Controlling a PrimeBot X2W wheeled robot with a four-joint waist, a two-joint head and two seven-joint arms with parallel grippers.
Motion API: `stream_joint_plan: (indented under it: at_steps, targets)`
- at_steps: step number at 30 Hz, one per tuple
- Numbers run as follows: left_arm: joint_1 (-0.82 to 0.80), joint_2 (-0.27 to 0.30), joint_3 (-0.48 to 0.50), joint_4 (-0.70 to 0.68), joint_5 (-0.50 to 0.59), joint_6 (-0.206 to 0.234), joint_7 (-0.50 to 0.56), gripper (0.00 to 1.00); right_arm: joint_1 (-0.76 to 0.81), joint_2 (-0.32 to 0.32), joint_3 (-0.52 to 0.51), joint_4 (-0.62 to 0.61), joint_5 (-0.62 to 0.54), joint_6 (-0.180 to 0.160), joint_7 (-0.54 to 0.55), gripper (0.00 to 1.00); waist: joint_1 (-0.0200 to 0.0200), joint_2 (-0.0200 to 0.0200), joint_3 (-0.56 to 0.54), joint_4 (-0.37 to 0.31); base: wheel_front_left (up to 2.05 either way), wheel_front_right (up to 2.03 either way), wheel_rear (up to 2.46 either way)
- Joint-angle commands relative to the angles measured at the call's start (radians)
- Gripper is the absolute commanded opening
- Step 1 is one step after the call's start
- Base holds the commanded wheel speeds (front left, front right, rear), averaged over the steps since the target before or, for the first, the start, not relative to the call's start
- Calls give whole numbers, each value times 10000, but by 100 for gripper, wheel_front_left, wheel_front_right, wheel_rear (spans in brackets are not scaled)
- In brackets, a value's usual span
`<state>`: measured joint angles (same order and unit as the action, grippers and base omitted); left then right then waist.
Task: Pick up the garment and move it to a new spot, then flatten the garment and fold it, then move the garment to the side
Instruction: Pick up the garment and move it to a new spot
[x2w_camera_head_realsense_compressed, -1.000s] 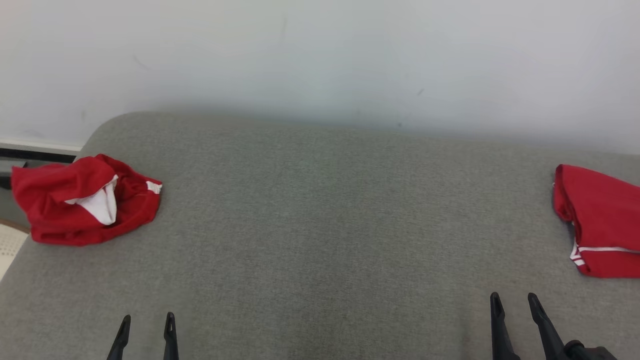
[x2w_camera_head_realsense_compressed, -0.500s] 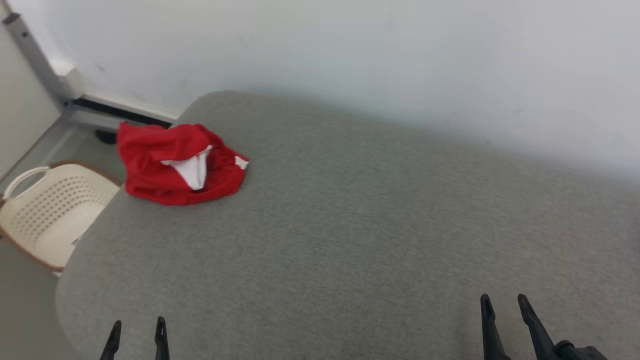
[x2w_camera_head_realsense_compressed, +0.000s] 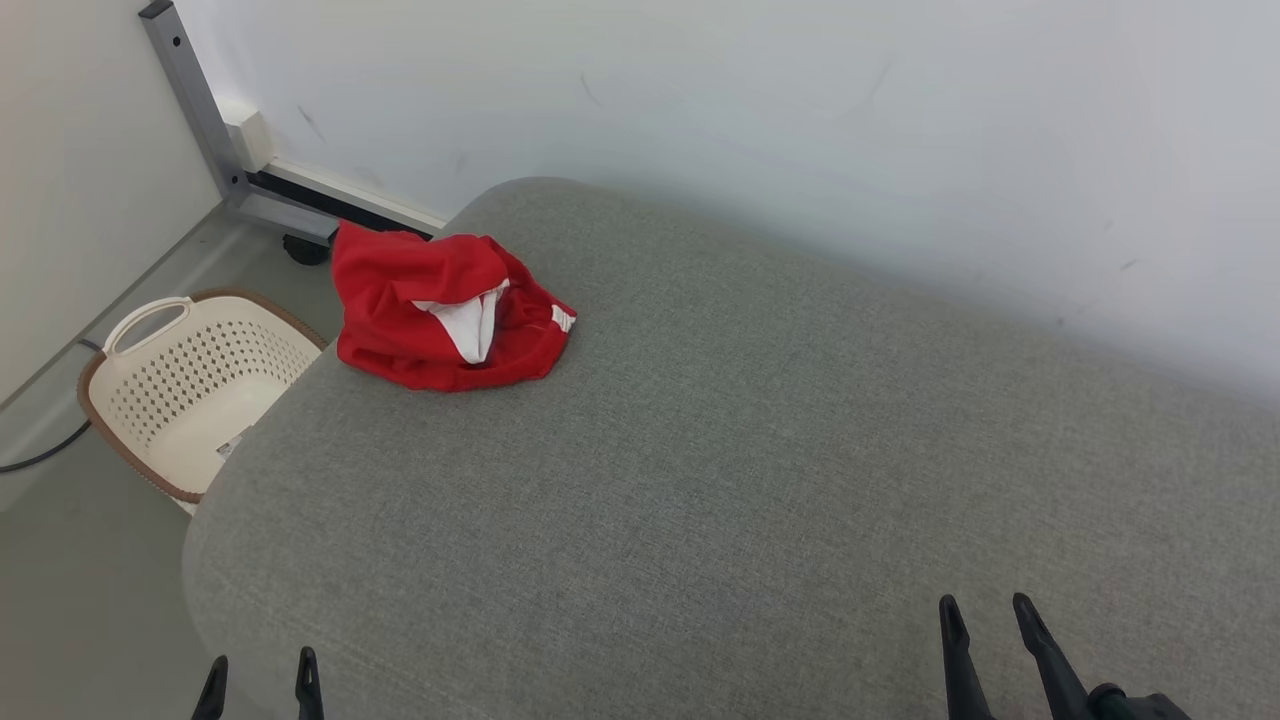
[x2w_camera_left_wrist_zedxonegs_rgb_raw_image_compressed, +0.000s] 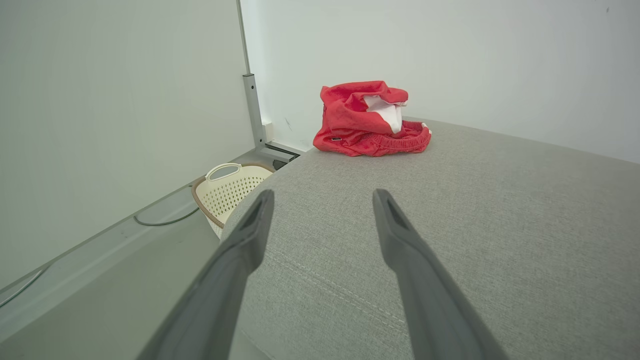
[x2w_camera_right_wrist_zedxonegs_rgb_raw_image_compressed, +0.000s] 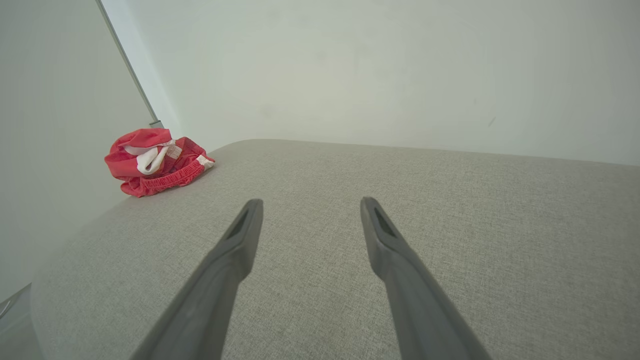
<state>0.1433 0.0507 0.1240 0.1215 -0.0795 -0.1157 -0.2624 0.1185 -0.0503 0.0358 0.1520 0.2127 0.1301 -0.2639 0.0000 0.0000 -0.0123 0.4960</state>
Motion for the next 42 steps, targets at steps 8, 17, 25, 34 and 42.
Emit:
stream_joint_plan:
  at_steps: [8, 17, 25, 34, 42]
  targets:
    - [-376, -6, 63, 81, -181, -51, -30, 100, -50, -1, 133, 43, -7, 4, -1, 100, 0, 0, 35, -287, 0, 0, 0]
    - [-2097, 43, 513, 636, -319, -106, -30, 100, -636, -2, 540, -46, -304, 4, 0, 100, 0, 0, 787, -1578, 0, 0, 0]
    - [-4304, 596, 1391, 1552, -726, -148, -29, 100, -1602, -2, 632, -187, -509, 4, -1, 100, 0, 0, 2039, -3072, 0, 0, 0]
    - [-6178, 1589, 1832, 2764, -1083, -146, -30, 100, -2402, -1, 551, -295, -426, 4, 1, 100, 0, 0, 3170, -4173, 0, 0, 0]
    - [-7684, 2840, 1716, 4733, -1617, -137, 24, 100, -2886, -2, 499, -312, -312, 4, -1, 100, 0, 0, 3826, -4813, 0, 0, 0]
